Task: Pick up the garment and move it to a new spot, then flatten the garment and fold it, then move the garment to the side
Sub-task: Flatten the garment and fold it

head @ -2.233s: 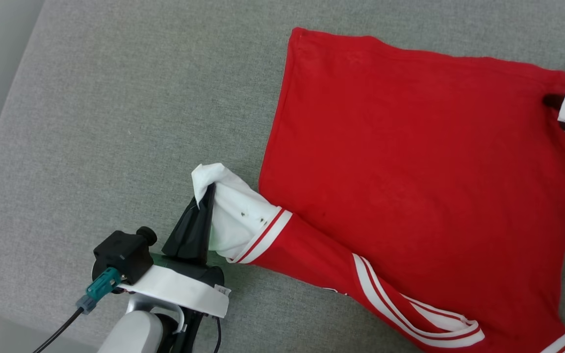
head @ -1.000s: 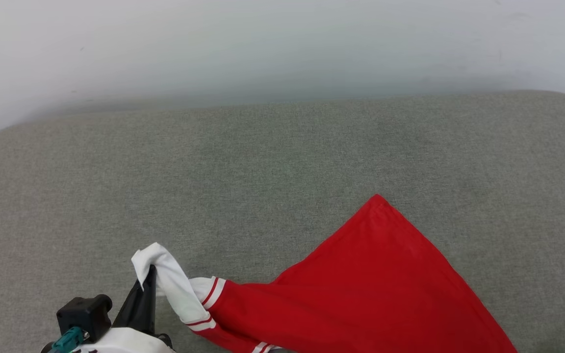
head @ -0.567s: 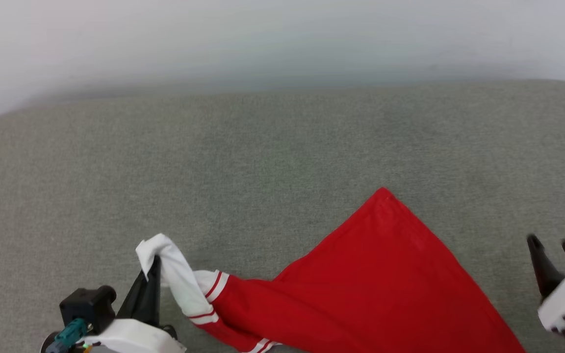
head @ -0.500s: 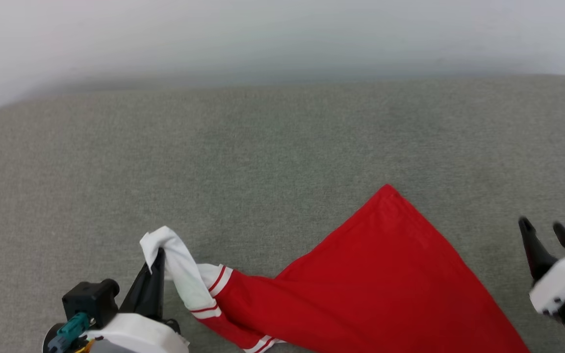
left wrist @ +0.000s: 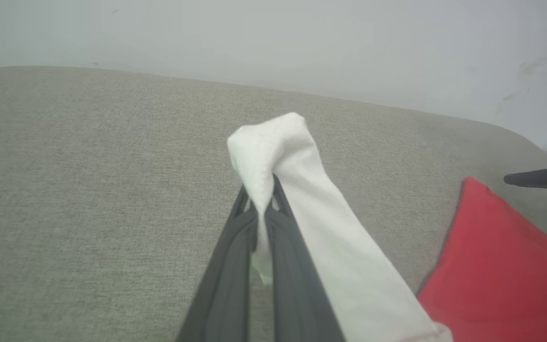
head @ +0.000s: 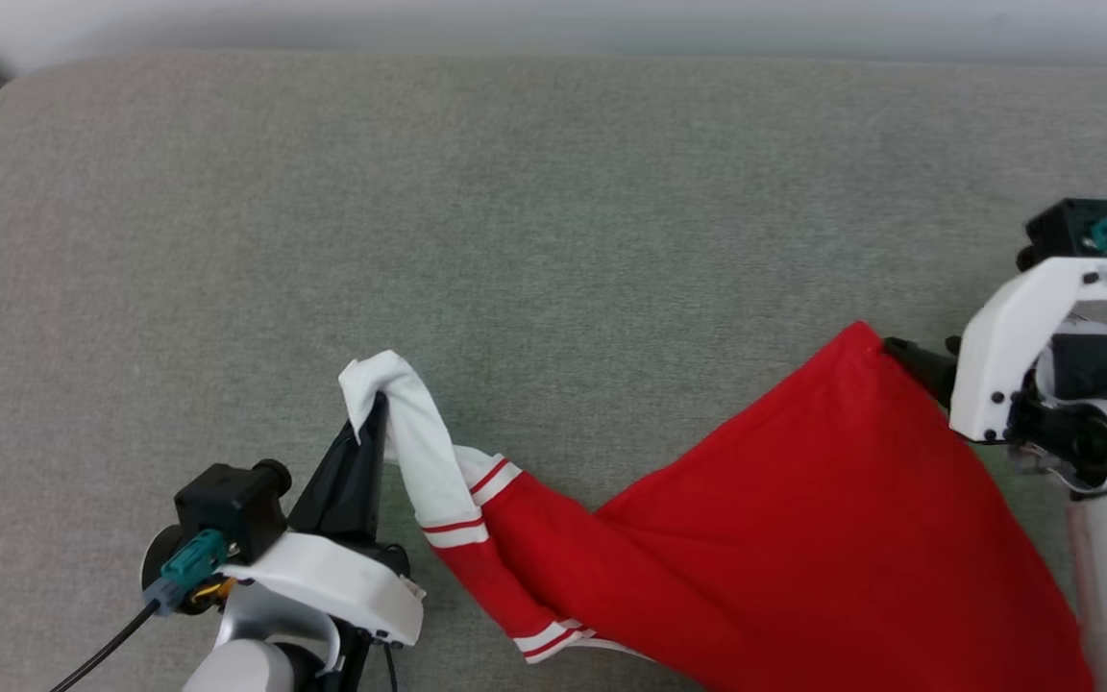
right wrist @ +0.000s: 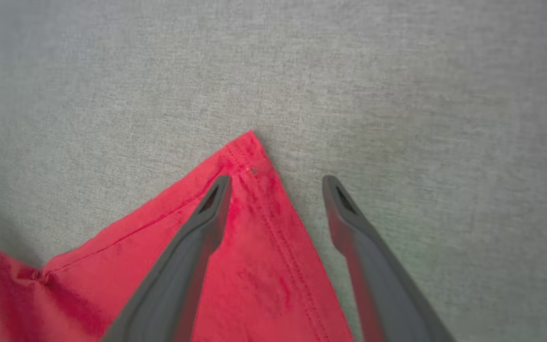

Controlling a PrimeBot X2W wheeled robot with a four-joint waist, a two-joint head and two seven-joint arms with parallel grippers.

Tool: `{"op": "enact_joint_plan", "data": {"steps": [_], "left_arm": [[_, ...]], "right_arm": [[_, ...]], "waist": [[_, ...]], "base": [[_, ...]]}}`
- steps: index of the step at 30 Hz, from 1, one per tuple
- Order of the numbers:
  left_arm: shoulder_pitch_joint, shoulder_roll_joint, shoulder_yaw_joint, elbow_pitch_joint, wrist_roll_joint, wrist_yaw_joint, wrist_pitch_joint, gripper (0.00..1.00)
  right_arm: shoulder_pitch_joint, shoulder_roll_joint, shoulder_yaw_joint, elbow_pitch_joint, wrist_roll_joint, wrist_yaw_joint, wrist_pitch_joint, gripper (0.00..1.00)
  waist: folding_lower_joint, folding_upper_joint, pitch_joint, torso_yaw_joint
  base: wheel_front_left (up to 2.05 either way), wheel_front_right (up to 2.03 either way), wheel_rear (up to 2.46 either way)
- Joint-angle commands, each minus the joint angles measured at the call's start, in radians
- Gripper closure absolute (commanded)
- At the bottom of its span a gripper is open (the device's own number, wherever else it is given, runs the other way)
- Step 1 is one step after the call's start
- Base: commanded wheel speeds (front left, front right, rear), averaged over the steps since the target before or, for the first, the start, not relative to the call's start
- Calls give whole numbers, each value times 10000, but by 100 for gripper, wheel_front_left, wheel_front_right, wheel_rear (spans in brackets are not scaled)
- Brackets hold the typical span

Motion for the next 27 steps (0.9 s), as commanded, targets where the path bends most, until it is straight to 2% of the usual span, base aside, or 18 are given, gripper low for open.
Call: {"op": "enact_joint_plan", "data": {"steps": [1, 9, 10, 11, 13, 14, 20, 27], "left_arm": [[-247, -92, -46, 117, 32, -95, -100, 100], [-695, -357, -289, 610, -41, -368, -318, 100], [-716, -364, -295, 666, -59, -373, -355, 100], [-743, -375, -297, 716, -59, -392, -369, 100], [-784, -390, -301, 813, -77, -423, -415, 100], [-792, -392, -306, 853, -95, -443, -429, 100], [-846, -405, -337, 1095, -148, -489, -492, 100], [-1130, 4, -226, 1135, -71, -645, -416, 100]], "right_arm": [[-331, 52, 147, 241, -52, -4, 407, 0], [-421, 220, 794, 1741, 142, -4, 1582, 0], [-348, 237, 848, 1894, 178, -4, 1654, 22], [-305, 216, 890, 2018, 190, -4, 1665, 55], [-271, 189, 929, 2227, 275, -4, 1664, 88], [-264, 184, 939, 2291, 316, -4, 1646, 100], [-557, -154, 1041, 2114, 663, -4, 904, 100], [-898, -749, 1268, 1407, 686, -4, -409, 100]], "waist": [[-2, 0, 266, 282], [-2, 0, 479, 660], [-2, 0, 485, 683], [-2, 0, 488, 703], [-2, 0, 472, 739], [-2, 0, 456, 752], [-2, 0, 118, 800], [-2, 0, -804, 605]], "base": [[0, 0, 0], [0, 0, 0], [0, 0, 0], [0, 0, 0], [0, 0, 0], [0, 0, 0], [0, 0, 0], [0, 0, 0]]}}
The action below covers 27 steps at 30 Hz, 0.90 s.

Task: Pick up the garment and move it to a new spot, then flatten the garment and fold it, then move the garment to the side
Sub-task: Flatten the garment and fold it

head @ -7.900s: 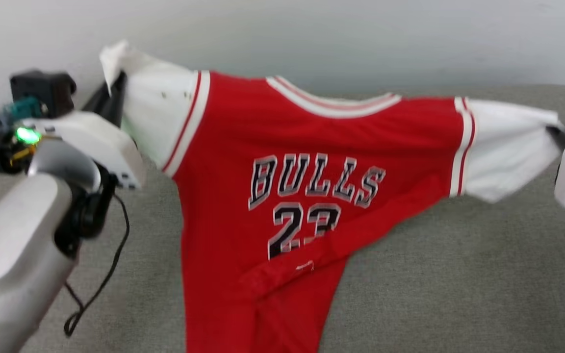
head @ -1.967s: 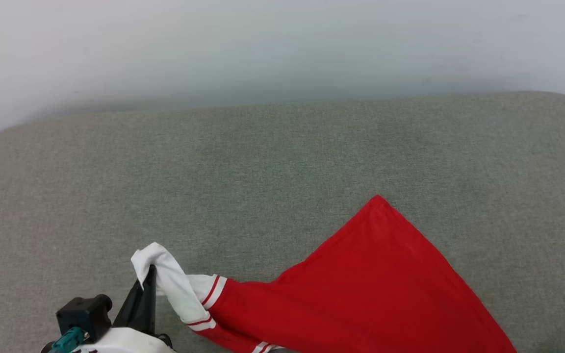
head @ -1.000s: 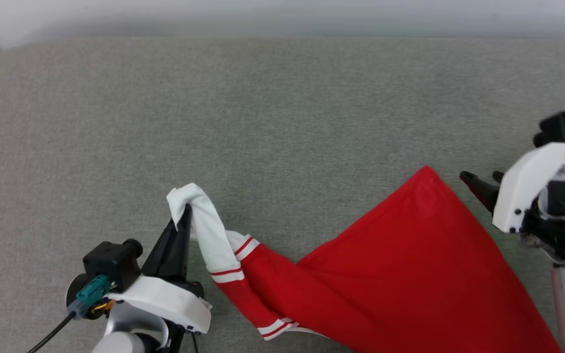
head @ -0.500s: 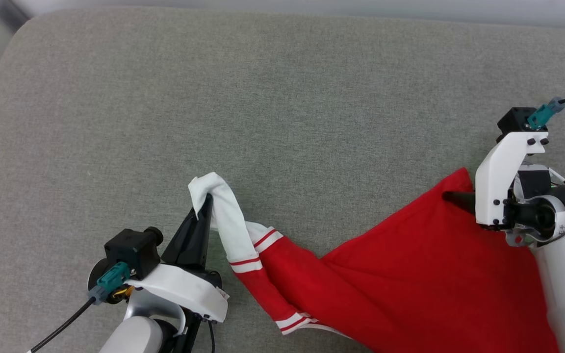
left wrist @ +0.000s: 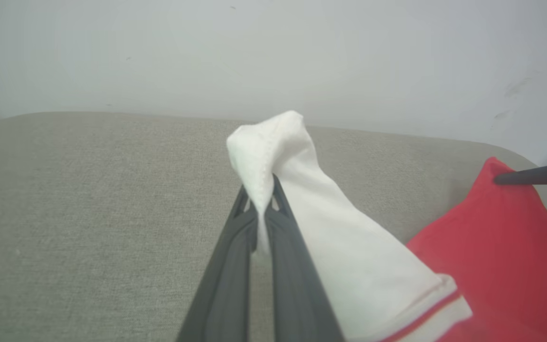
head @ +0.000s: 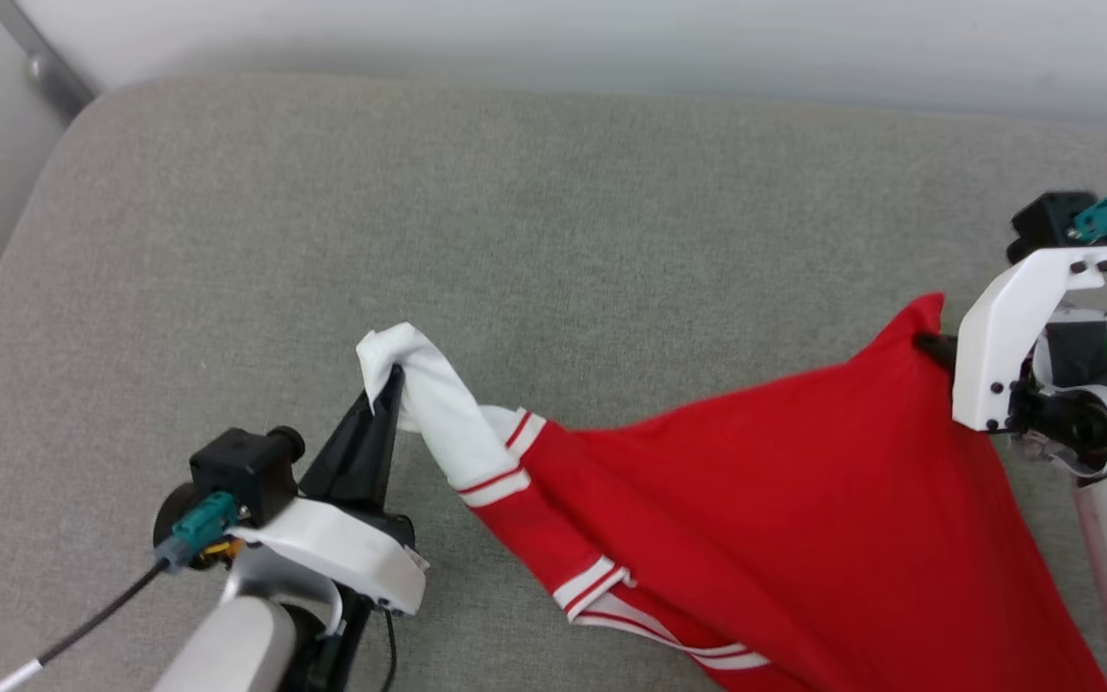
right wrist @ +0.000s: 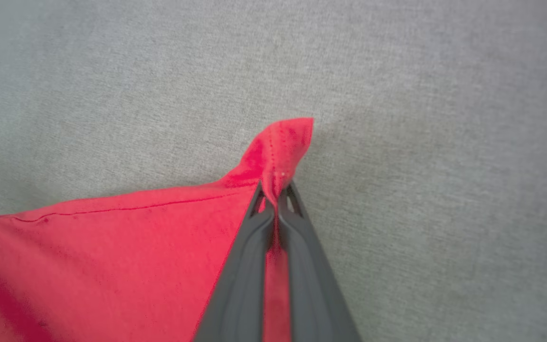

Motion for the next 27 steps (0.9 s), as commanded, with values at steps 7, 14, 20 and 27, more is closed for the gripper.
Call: {"op": "enact_joint_plan", "data": {"steps": [7, 14, 20, 27], "left_arm": [[-1562, 939, 486, -237, 241, -302, 374, 100], [-3367, 1123, 880, 262, 106, -447, 744, 100], [-6014, 1083, 1155, 1788, 132, -717, 866, 100], [-9270, 1198, 1464, 3556, 333, -996, 583, 100]], "right_arm": [[-604, -552, -37, -1229, -426, -4, -1697, 100], [-1473, -728, -243, -1569, -779, -5, -2098, 100], [-2907, -861, -570, -1439, -1315, -10, -2566, 100], [-4935, -690, -1092, -1326, -2268, -13, -3665, 100]], "waist": [[-1, 0, -1629, -705], [-1, 0, -1624, -997], [-1, 0, -840, -1252], [-1, 0, 699, -1453]], "base": [[0, 0, 0], [0, 0, 0], [0, 0, 0], [0, 0, 0]]}}
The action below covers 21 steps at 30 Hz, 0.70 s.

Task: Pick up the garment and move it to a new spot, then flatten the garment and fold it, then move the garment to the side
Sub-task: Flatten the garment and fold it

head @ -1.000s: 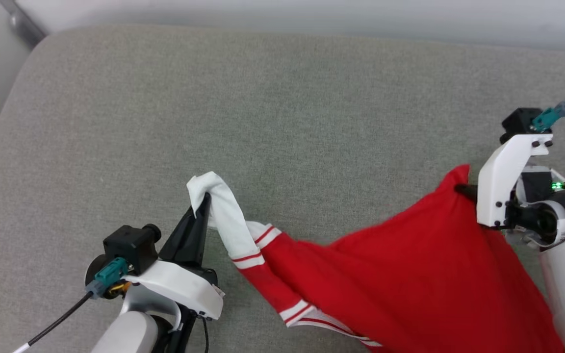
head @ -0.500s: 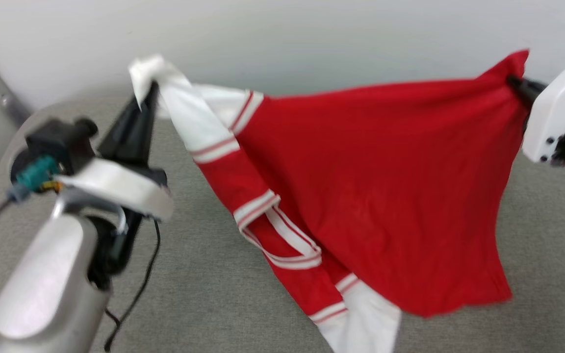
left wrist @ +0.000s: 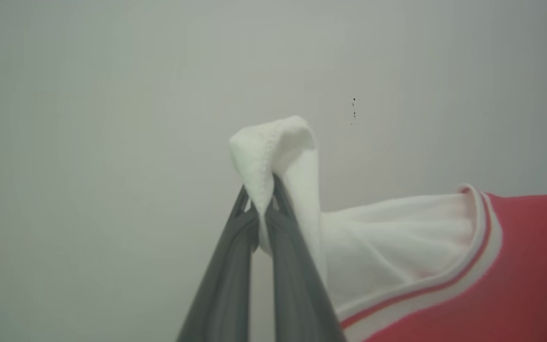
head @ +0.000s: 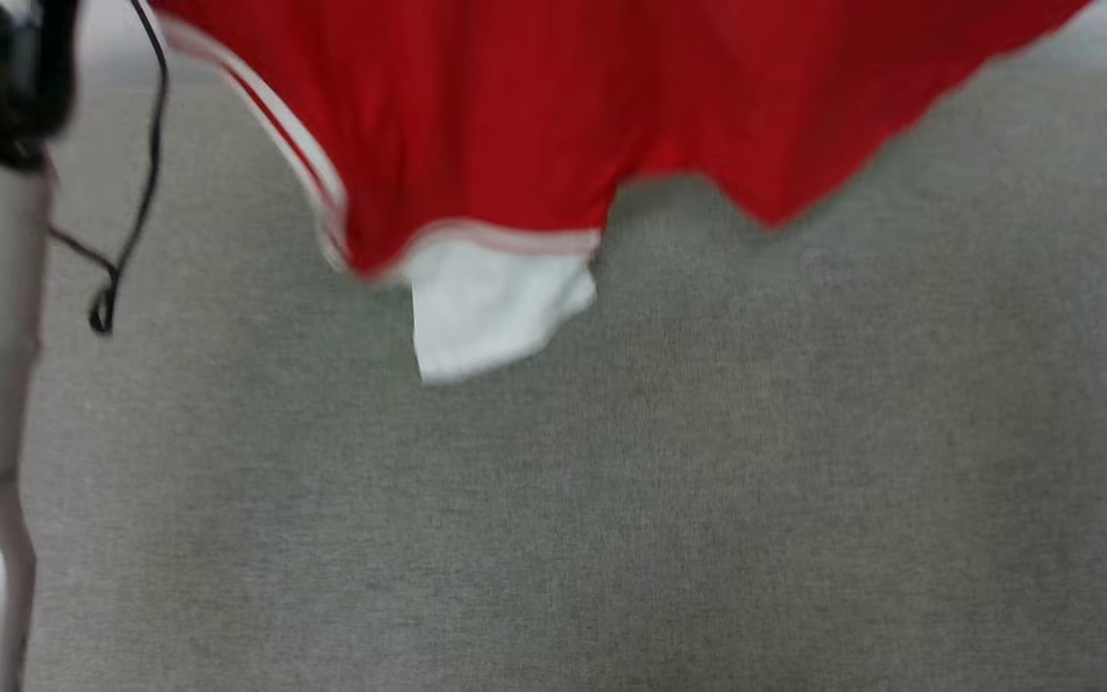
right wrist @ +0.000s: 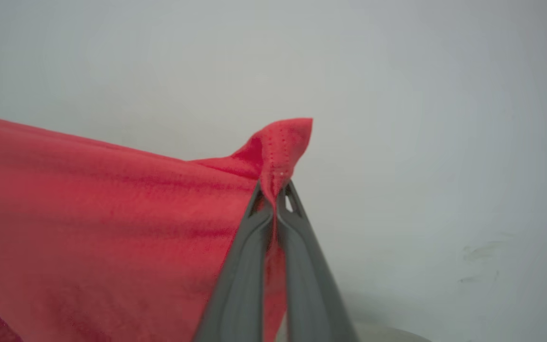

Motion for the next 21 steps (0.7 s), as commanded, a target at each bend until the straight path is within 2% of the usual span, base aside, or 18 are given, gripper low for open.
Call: {"op": "enact_joint_plan", "data": {"steps": [1, 11, 21], "left_arm": [[-597, 103, 207, 285, -5, -24, -76, 100], [-4051, 510, 722, 1414, -76, -353, -518, 100], [-5397, 559, 731, 2661, -123, -578, -1012, 100]], "right_arm": [[-454, -33, -174, 109, -235, -23, -189, 100], [-3421, 205, -271, 779, -897, -26, -1333, 100], [-5376, 89, 284, 2784, -722, -33, -2762, 100]], "waist": [[1, -1, 922, -160], [1, -1, 3356, -313], [1, -1, 4843, -389]], "base": [[0, 0, 0], [0, 0, 0], [0, 0, 0]]}}
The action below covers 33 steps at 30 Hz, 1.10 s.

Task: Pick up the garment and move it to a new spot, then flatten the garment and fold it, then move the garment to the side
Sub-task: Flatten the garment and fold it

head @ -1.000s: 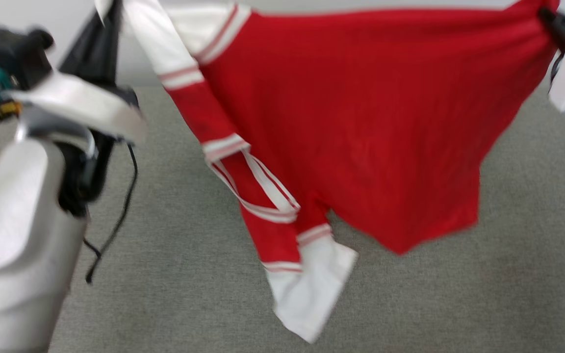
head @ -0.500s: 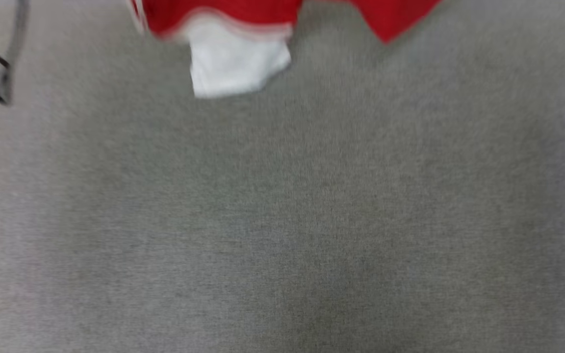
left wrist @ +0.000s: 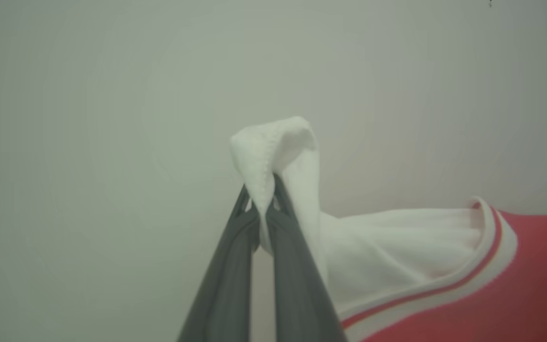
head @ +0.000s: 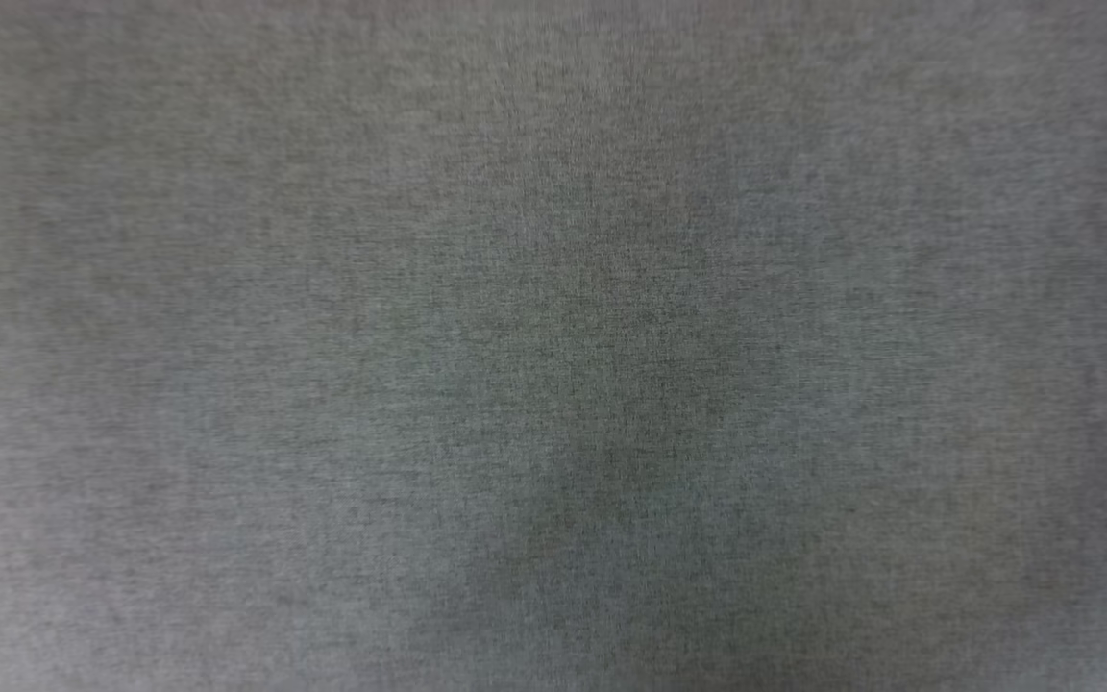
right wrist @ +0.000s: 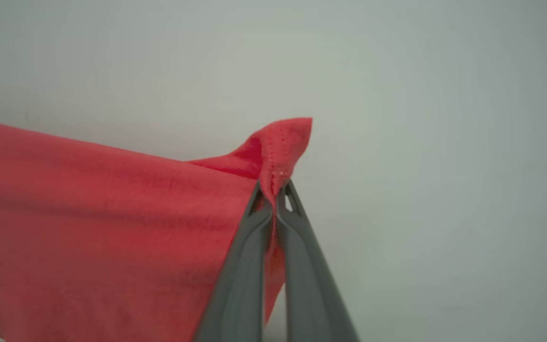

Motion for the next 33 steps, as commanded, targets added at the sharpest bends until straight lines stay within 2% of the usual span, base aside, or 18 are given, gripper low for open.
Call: {"op": "enact_joint_plan", "data": {"steps": [1, 9, 13, 17, 24, 29, 33], "left_arm": [[-185, 161, 118, 270, -51, 5, -145, 100], [38, -2, 36, 1537, -306, -283, -603, 100], [585, -123, -59, 2069, -495, -446, -841, 100], [1772, -109, -169, 2341, -630, -529, -1033, 100], [5264, -360, -84, 1735, -1212, -580, -1091, 100], [8449, -598, 101, 764, -1420, -581, -1095, 100], [10750, -773, 337, -167, -1571, -202, -1098, 100]], "right_arm": [[-240, -255, 53, 365, 39, -49, -234, 100], [-551, -216, 1015, 1972, 621, -49, -1037, 100], [-12, -276, 1542, 2640, 996, -49, -1365, 100], [995, -343, 2194, 2992, 1573, -49, -1692, 100], [4068, -639, 3143, 2922, 2689, -49, -2005, 100], [6836, -980, 3283, 2347, 3334, -53, -2174, 100], [8816, -1208, 2973, 1687, 3530, -80, -2053, 100]], "waist": [[-3, 0, 471, -38], [-3, 0, 709, 11], [-3, 0, 469, 113], [-3, 0, -235, 139], [-3, 0, -1949, 291], [-3, 0, -3308, 389], [-3, 0, -4194, 441]], "base": [[0, 0, 0], [0, 0, 0], [0, 0, 0], [0, 0, 0], [0, 0, 0], [0, 0, 0], [0, 0, 0]]}}
